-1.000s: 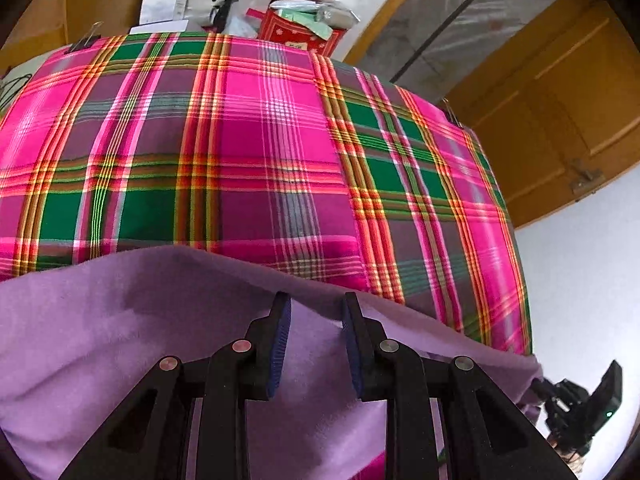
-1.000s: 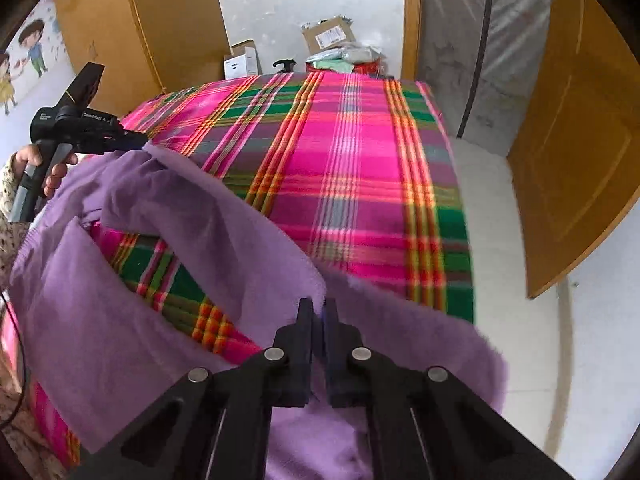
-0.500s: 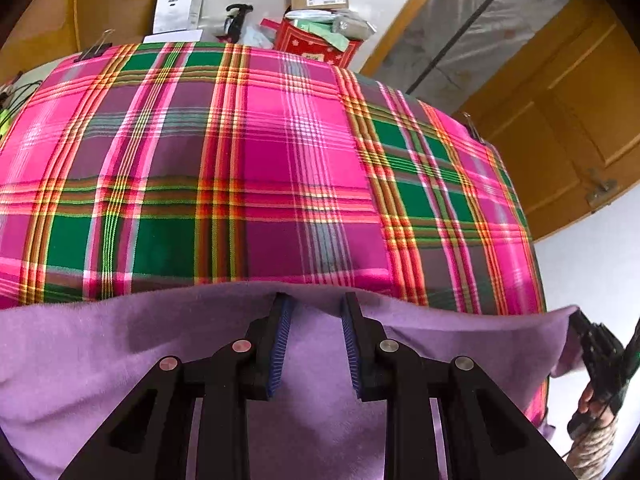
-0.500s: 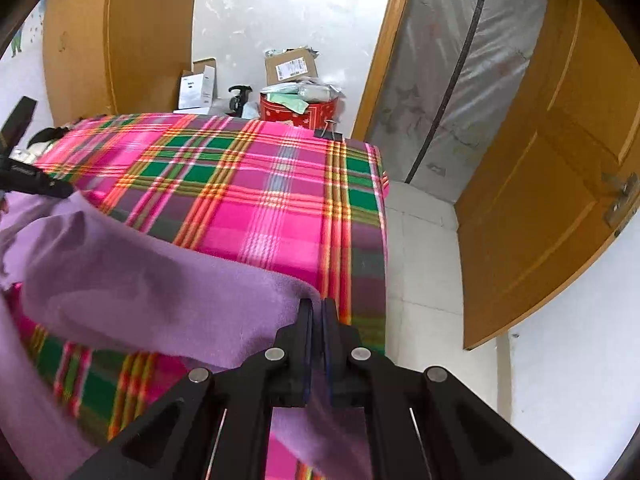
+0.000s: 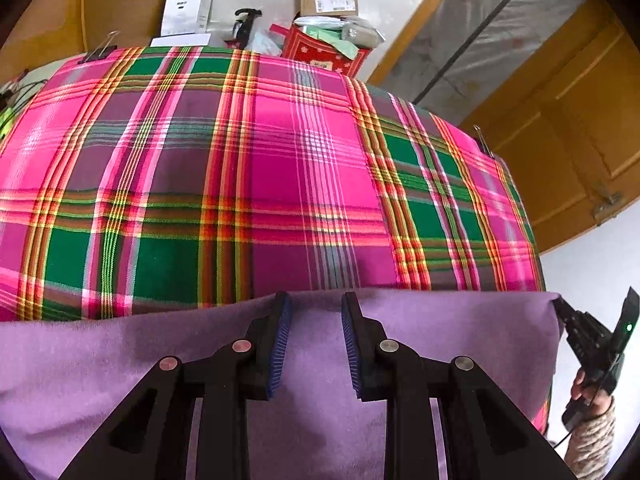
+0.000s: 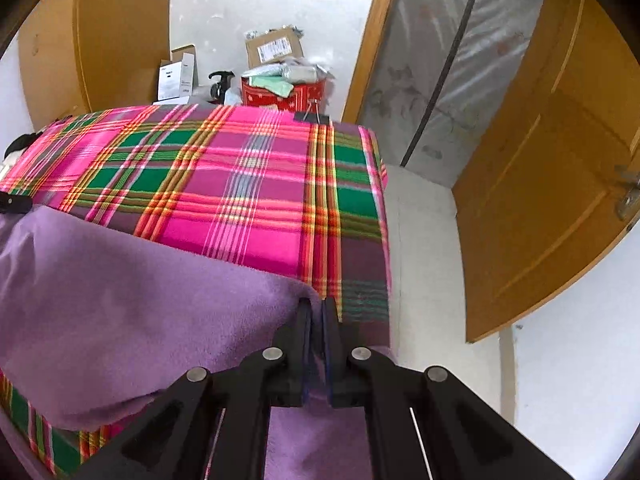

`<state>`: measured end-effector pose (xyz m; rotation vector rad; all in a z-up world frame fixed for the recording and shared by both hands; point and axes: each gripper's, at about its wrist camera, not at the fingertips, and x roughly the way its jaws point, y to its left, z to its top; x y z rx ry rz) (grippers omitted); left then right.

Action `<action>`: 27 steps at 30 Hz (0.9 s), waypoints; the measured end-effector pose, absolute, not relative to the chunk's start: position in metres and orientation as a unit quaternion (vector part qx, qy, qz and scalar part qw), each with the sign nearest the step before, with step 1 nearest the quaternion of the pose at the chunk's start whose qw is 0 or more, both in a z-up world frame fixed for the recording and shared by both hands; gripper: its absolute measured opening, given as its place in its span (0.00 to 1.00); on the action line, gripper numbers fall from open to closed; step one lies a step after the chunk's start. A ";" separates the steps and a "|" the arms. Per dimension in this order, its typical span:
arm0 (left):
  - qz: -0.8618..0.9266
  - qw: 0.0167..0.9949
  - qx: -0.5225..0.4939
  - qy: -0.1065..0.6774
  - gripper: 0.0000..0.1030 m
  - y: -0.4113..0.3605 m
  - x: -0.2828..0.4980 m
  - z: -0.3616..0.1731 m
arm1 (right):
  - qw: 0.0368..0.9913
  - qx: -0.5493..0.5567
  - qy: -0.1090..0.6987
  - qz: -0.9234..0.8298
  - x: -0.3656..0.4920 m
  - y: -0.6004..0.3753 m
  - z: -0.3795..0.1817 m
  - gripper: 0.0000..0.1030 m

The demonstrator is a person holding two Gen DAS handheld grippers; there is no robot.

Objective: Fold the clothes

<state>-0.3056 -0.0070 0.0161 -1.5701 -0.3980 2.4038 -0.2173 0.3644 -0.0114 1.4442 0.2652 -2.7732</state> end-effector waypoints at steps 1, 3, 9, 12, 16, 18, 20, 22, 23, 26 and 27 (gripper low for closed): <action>0.825 0.122 -0.536 -0.132 0.26 -0.007 -0.302 0.018 | 0.002 0.459 0.079 -0.885 -0.214 0.366 -0.009 0.05; 0.826 0.125 -0.535 -0.128 0.26 -0.009 -0.295 0.021 | 0.001 0.453 0.066 -0.889 -0.205 0.370 -0.003 0.11; 0.831 0.153 -0.519 -0.132 0.26 -0.013 -0.260 0.039 | 0.025 0.445 -0.022 -0.895 -0.158 0.392 0.014 0.28; 0.830 0.166 -0.518 -0.121 0.26 -0.013 -0.237 0.045 | 0.030 0.455 -0.033 -0.889 -0.136 0.394 0.007 0.35; 0.834 0.177 -0.515 -0.089 0.26 -0.009 -0.205 0.050 | 0.029 0.471 -0.046 -0.881 -0.119 0.395 -0.009 0.44; 0.835 0.184 -0.515 -0.067 0.26 -0.006 -0.189 0.050 | 0.016 0.481 -0.041 -0.876 -0.119 0.394 -0.018 0.45; 0.834 0.186 -0.517 -0.048 0.26 -0.005 -0.176 0.048 | 0.004 0.488 -0.032 -0.872 -0.122 0.393 -0.027 0.45; 0.837 0.179 -0.516 -0.028 0.26 -0.005 -0.165 0.047 | -0.003 0.485 -0.033 -0.874 -0.122 0.394 -0.031 0.45; 0.837 0.178 -0.517 -0.022 0.26 -0.006 -0.160 0.046 | -0.006 0.481 -0.034 -0.876 -0.122 0.394 -0.032 0.42; 0.835 0.181 -0.519 -0.015 0.26 -0.007 -0.150 0.044 | -0.020 0.476 -0.030 -0.879 -0.121 0.398 -0.032 0.15; 0.834 0.185 -0.520 -0.017 0.26 -0.007 -0.147 0.044 | -0.024 0.476 -0.029 -0.878 -0.122 0.400 -0.032 0.05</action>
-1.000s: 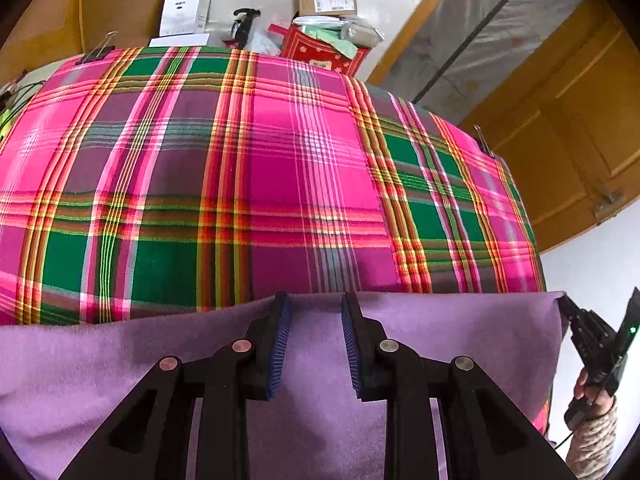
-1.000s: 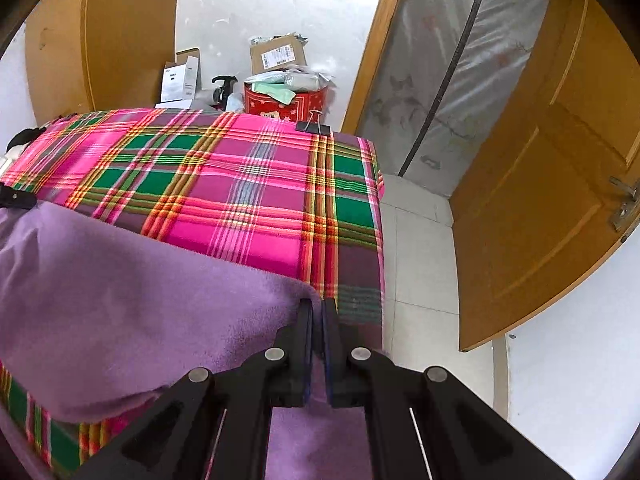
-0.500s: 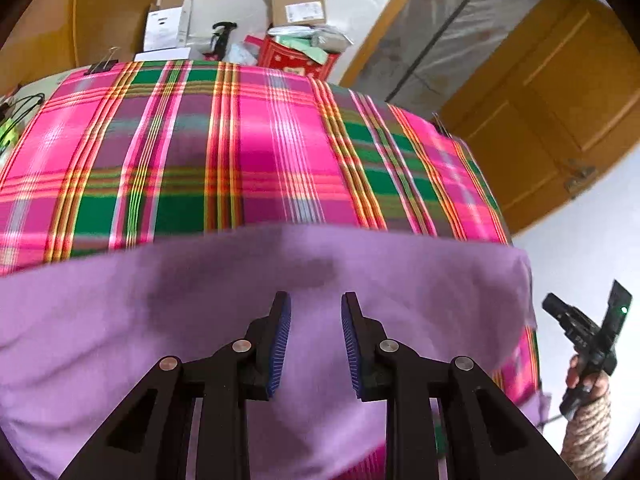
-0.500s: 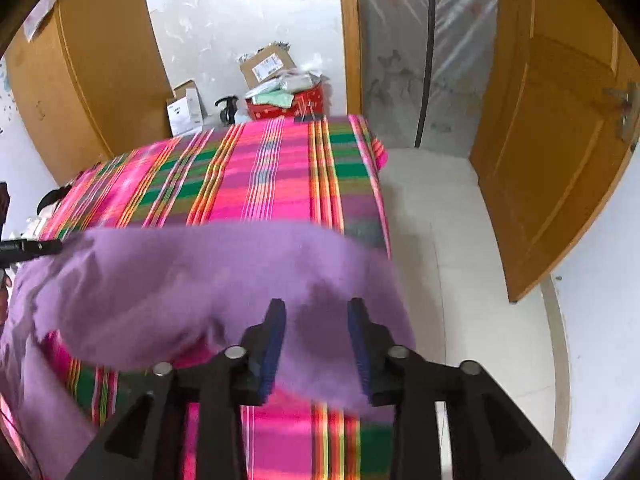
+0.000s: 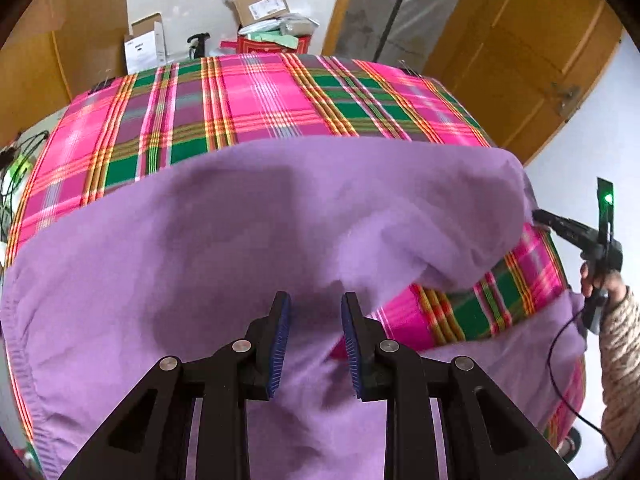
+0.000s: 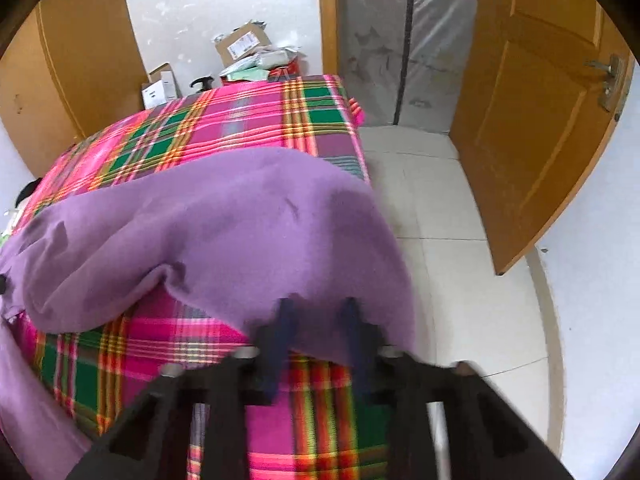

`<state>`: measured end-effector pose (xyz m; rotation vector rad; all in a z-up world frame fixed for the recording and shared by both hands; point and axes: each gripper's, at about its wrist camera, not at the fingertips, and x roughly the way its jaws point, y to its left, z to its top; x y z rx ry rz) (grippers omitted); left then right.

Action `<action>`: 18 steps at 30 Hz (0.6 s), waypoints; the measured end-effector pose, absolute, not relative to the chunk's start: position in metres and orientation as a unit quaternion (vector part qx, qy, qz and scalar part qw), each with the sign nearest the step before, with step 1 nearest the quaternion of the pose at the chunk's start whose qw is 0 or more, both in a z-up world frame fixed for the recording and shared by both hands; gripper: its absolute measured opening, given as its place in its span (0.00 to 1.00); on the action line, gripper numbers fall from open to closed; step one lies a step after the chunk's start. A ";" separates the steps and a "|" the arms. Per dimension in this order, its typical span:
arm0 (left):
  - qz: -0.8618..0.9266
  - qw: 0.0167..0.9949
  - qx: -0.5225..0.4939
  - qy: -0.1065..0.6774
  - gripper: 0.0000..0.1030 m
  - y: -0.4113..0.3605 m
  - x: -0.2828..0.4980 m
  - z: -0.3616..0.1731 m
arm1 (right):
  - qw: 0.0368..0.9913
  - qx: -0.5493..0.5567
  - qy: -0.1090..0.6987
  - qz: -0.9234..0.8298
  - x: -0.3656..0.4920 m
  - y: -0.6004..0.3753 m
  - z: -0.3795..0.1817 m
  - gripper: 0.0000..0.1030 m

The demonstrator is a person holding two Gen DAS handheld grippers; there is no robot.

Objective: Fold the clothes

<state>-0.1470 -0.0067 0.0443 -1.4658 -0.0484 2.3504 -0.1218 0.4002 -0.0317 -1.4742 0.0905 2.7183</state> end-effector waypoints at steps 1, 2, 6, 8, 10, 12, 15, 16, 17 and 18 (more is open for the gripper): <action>0.833 0.189 -0.520 -0.016 0.26 -0.006 -0.145 0.045 | 0.027 -0.476 0.031 0.878 -0.122 0.403 -0.031 0.02; 0.833 0.190 -0.519 -0.010 0.26 -0.004 -0.143 0.044 | 0.029 -0.475 0.034 0.879 -0.122 0.405 -0.030 0.00; 0.831 0.196 -0.520 0.010 0.26 0.005 -0.141 0.043 | 0.064 -0.448 0.026 0.891 -0.117 0.417 -0.017 0.00; 0.831 0.196 -0.521 0.011 0.26 0.007 -0.142 0.042 | 0.075 -0.437 0.035 0.896 -0.113 0.428 -0.010 0.00; 0.830 0.198 -0.522 0.015 0.27 0.011 -0.142 0.041 | 0.082 -0.427 0.049 0.899 -0.110 0.441 -0.003 0.00; 0.827 0.201 -0.524 0.020 0.27 0.015 -0.143 0.038 | 0.073 -0.428 0.054 0.899 -0.107 0.446 -0.001 0.00; 0.823 0.198 -0.532 0.022 0.27 0.019 -0.147 0.033 | 0.031 -0.437 0.045 0.898 -0.105 0.435 -0.008 0.01; 0.822 0.197 -0.534 0.022 0.27 0.020 -0.148 0.032 | 0.016 -0.441 0.043 0.896 -0.105 0.429 -0.011 0.02; 0.822 0.196 -0.534 0.020 0.27 0.021 -0.149 0.031 | 0.004 -0.444 0.036 0.895 -0.106 0.423 -0.014 0.12; 0.822 0.197 -0.534 0.019 0.27 0.021 -0.149 0.031 | -0.006 -0.445 0.025 0.895 -0.107 0.416 -0.017 0.27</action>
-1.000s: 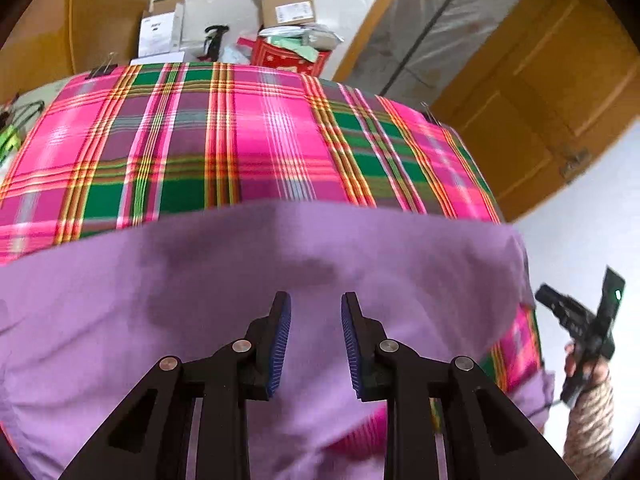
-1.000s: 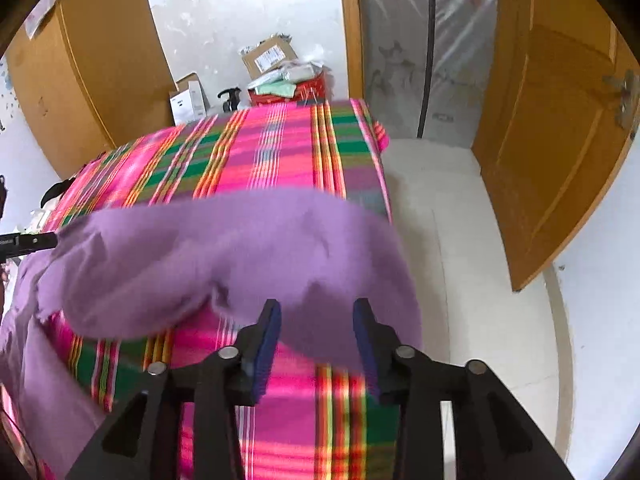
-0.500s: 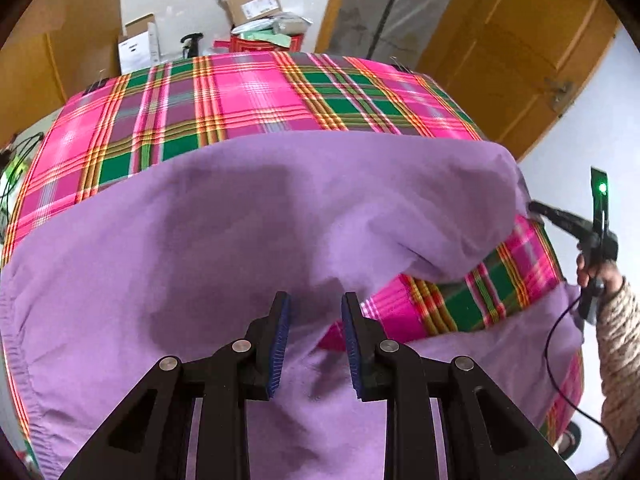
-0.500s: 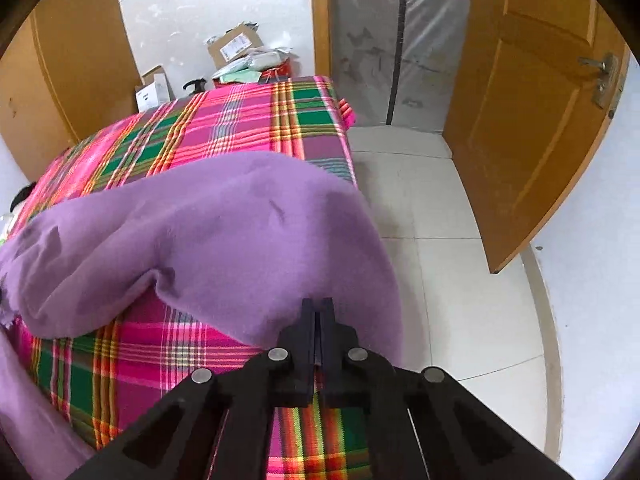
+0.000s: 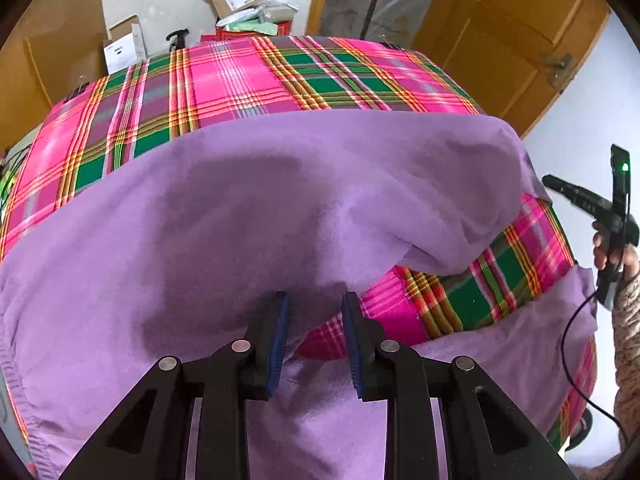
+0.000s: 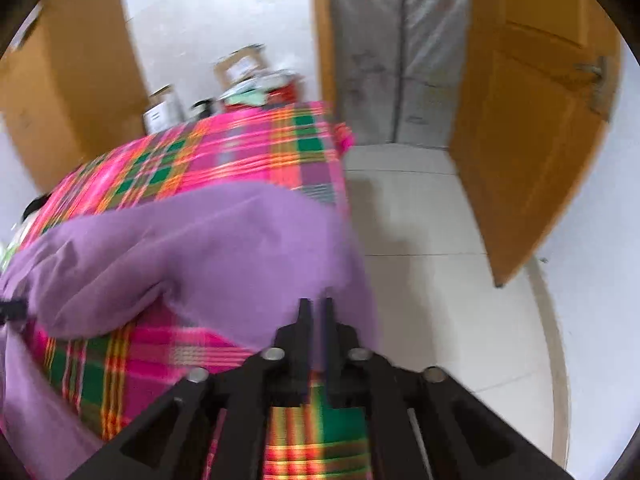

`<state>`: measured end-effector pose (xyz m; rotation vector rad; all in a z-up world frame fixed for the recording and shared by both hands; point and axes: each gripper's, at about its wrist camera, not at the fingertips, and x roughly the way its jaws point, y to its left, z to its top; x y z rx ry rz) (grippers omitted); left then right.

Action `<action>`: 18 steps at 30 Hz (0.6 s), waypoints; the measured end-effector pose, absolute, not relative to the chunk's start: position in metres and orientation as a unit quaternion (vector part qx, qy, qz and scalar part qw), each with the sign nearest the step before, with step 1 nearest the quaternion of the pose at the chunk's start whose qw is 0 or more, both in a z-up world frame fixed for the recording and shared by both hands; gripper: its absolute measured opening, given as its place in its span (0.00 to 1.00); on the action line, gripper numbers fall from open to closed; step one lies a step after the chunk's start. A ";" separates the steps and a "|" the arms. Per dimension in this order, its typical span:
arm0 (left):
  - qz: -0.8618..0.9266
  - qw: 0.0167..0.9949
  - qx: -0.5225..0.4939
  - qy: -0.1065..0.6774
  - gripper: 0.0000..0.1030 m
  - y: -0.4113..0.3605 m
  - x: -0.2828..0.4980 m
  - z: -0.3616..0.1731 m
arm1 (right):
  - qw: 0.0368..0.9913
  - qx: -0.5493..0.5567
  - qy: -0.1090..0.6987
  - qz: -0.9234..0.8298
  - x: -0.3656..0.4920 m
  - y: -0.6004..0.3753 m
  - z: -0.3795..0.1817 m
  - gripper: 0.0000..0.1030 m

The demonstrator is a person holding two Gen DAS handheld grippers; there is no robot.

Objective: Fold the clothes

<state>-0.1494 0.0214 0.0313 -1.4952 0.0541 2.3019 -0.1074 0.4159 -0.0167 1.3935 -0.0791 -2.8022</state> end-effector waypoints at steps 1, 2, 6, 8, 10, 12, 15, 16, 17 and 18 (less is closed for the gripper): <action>0.822 0.198 -0.534 0.021 0.27 0.022 -0.150 0.031 | 0.015 0.446 -0.015 -0.895 -0.109 0.409 -0.020 0.34; 0.822 0.198 -0.534 0.021 0.27 0.022 -0.150 0.031 | 0.024 0.447 -0.004 -0.894 -0.111 0.402 -0.022 0.41; 0.819 0.192 -0.541 0.012 0.27 0.020 -0.154 0.026 | 0.042 0.463 0.048 -0.884 -0.119 0.373 -0.033 0.42; 0.818 0.189 -0.543 0.008 0.27 0.019 -0.157 0.024 | 0.034 0.466 0.050 -0.883 -0.125 0.371 -0.034 0.43; 0.817 0.188 -0.545 -0.001 0.27 0.018 -0.159 0.023 | 0.036 0.469 0.036 -0.882 -0.129 0.373 -0.033 0.42; 0.816 0.186 -0.547 -0.014 0.27 0.014 -0.162 0.023 | 0.040 0.471 0.023 -0.881 -0.131 0.373 -0.033 0.37; 0.816 0.184 -0.547 -0.025 0.27 0.012 -0.163 0.023 | 0.065 0.465 0.015 -0.883 -0.124 0.369 -0.031 0.34; 0.817 0.182 -0.546 -0.024 0.27 0.013 -0.163 0.023 | 0.076 0.461 0.013 -0.884 -0.122 0.367 -0.030 0.34; 0.818 0.181 -0.546 -0.024 0.27 0.014 -0.164 0.023 | 0.085 0.461 0.017 -0.883 -0.122 0.364 -0.030 0.35; 0.818 0.179 -0.547 -0.023 0.27 0.015 -0.165 0.022 | 0.091 0.463 0.026 -0.881 -0.123 0.360 -0.032 0.38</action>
